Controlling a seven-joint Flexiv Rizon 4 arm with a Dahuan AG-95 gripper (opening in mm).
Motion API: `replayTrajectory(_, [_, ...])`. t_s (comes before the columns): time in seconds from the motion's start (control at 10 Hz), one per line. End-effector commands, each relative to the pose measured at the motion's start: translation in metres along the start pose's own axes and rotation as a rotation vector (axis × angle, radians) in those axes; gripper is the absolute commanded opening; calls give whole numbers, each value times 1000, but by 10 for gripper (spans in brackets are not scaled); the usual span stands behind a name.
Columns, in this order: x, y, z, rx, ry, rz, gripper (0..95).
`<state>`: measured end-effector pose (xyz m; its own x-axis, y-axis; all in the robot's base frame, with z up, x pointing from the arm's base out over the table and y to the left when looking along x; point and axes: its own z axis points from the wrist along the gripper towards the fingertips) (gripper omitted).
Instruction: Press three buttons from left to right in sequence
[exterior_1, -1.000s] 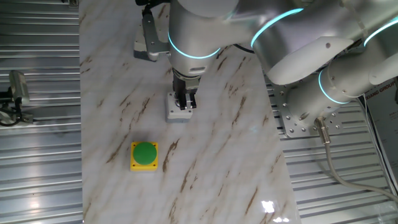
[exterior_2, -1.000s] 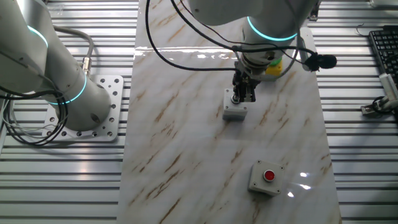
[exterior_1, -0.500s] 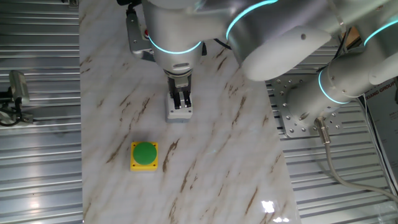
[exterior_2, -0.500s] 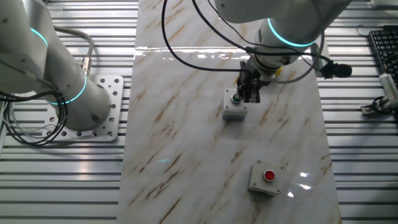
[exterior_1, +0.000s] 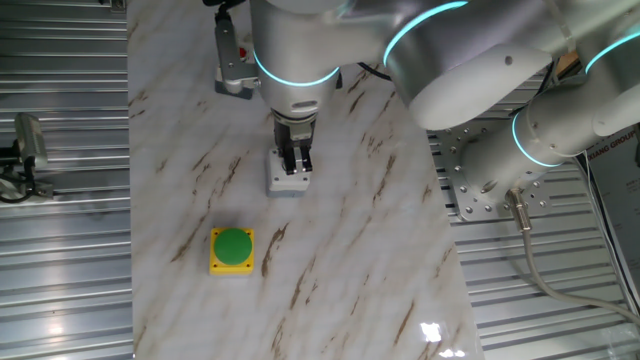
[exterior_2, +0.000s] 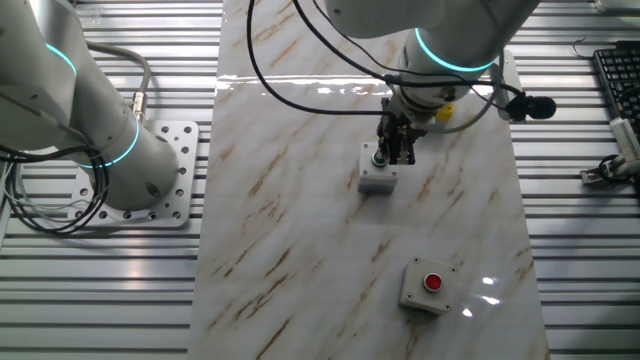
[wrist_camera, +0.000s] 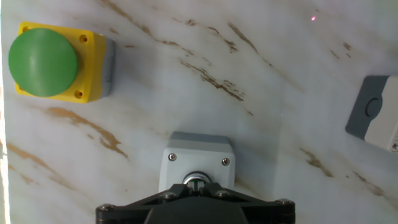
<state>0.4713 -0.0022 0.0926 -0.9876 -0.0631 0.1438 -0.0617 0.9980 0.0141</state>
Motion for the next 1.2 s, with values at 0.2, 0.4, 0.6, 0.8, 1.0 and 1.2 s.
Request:
replayTrajectory(0.2, [1, 0, -1, 4, -7, -3, 0])
replayTrajectory(0.4, [1, 0, -1, 4, -7, -8, 0])
replayTrajectory(0.6, [1, 0, 0, 6, -7, -13, 0])
replayTrajectory(0.8, [1, 0, 2, 13, -1, -17, 0])
replayTrajectory(1.0, [1, 0, 2, 14, -12, -20, 0])
replayTrajectory(1.2, [0, 0, 3, 36, 0, -30, 0])
